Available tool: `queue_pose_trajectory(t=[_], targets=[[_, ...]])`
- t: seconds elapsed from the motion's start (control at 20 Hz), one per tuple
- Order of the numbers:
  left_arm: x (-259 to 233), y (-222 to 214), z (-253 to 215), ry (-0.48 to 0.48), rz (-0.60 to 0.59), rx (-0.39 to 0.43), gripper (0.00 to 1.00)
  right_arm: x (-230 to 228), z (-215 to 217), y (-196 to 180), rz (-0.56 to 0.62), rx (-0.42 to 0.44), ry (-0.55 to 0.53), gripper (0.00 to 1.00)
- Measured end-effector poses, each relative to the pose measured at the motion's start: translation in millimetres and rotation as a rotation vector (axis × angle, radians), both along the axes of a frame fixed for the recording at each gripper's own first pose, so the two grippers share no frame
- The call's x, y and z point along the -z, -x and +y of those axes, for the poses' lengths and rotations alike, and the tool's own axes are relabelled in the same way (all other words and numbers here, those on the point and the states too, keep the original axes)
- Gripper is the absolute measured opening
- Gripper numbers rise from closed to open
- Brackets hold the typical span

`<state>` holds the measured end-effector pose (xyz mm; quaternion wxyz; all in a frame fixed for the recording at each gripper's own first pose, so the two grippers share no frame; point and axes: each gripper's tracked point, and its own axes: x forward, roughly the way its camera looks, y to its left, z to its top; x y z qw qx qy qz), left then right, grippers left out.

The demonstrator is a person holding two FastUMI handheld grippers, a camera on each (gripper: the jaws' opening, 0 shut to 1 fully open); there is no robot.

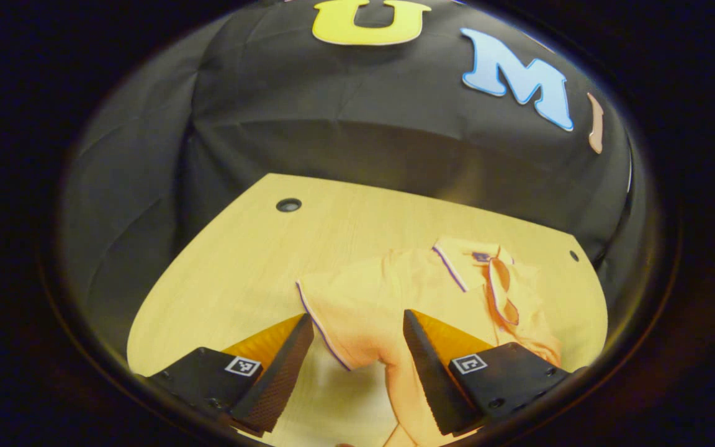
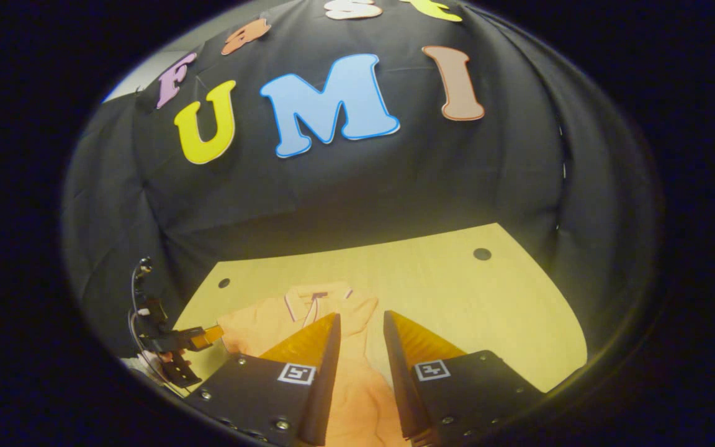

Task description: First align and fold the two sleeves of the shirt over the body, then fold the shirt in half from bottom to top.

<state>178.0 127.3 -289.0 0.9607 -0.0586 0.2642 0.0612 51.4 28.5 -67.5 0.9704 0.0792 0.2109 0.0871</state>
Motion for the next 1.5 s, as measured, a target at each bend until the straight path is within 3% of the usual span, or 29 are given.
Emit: queue_pose_trajectory(t=[0.25, 0.3, 0.65, 0.75, 0.9, 0.95, 1.0, 1.05, 1.35, 1.5], targets=[[45, -16, 4, -0.005, 0.091, -0.016, 0.99, 2, -46, 34, 0.019, 0.101, 0.010, 0.43], [50, -17, 5, -0.011, 0.102, -0.018, 0.95, 4, -52, 38, 0.025, 0.119, 0.010, 0.43], [58, -20, 8, -0.087, 0.111, -0.042, 0.96, 18, -78, 62, 0.055, 0.186, 0.011, 0.43], [58, -22, 7, -0.081, 0.089, -0.058, 0.79, 21, -79, 64, 0.063, 0.195, 0.002, 0.43], [57, -25, 2, -0.064, 0.070, -0.083, 0.23, 27, -83, 67, 0.071, 0.206, -0.007, 0.43], [57, -25, 2, -0.078, 0.074, -0.077, 0.16, 29, -84, 68, 0.072, 0.208, -0.006, 0.43], [57, -21, 2, -0.089, 0.078, -0.080, 0.16, 30, -86, 68, 0.073, 0.210, -0.008, 0.43], [55, -25, 2, -0.096, 0.079, -0.078, 0.07, 32, -86, 69, 0.073, 0.212, -0.010, 0.43], [54, -26, 2, -0.119, 0.094, -0.068, 0.06, 37, -91, 73, 0.081, 0.225, -0.026, 0.43], [52, -27, -3, -0.179, 0.126, -0.041, 0.06, 38, -92, 75, 0.083, 0.224, -0.028, 0.43]])
